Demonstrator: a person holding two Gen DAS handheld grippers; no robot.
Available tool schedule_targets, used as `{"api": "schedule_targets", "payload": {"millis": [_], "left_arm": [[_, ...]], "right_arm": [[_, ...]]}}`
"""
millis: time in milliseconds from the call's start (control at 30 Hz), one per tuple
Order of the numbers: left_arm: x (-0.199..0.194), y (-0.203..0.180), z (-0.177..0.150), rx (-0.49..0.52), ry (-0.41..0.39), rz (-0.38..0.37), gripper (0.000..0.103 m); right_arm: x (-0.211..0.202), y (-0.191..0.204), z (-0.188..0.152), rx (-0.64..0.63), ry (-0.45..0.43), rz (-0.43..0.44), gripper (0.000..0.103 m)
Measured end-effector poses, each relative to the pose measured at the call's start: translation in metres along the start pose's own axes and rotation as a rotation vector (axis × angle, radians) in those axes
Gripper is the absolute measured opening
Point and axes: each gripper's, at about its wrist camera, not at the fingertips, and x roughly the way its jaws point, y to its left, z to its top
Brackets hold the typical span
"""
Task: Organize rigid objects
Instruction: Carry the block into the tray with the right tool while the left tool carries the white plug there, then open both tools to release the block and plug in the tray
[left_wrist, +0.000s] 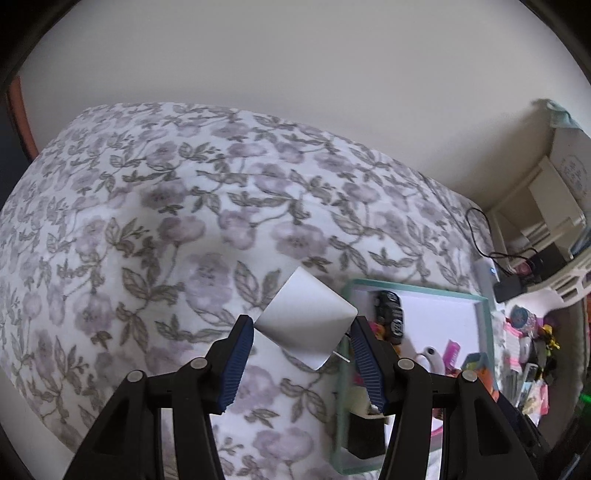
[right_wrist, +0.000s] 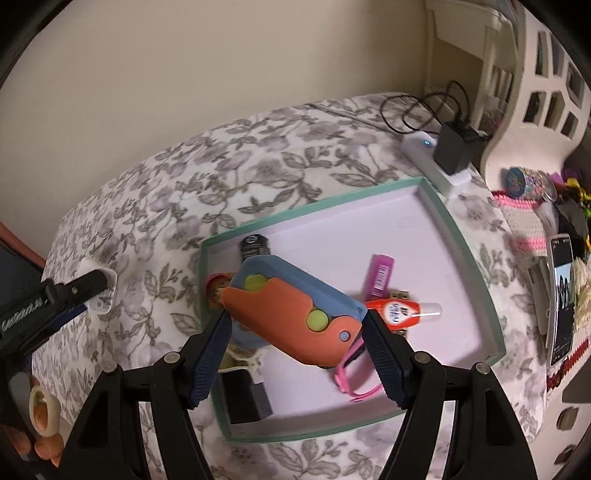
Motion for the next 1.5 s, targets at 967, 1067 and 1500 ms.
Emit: {"api": "schedule_targets", "payload": {"millis": [967,1067,1500], "left_arm": [[0.054,-0.118,-0.065,0.301,0.182,-0.017,0.058],[0.058,-0.119,-0.068,0.307,0.191,-0.001,0.058],[0.065,-0.126,-0.072,0.334,0.182,0.022,0.058]], "right_arm": [[0.034,-0.083,0.008,0.174,0.095,-0.072,0.074],[0.035,-0.08,0.008,0.16,0.096,-0.066,0.074],[0.055,-0.074,0.006,0.137,0.131,-0.053,0.074]]}}
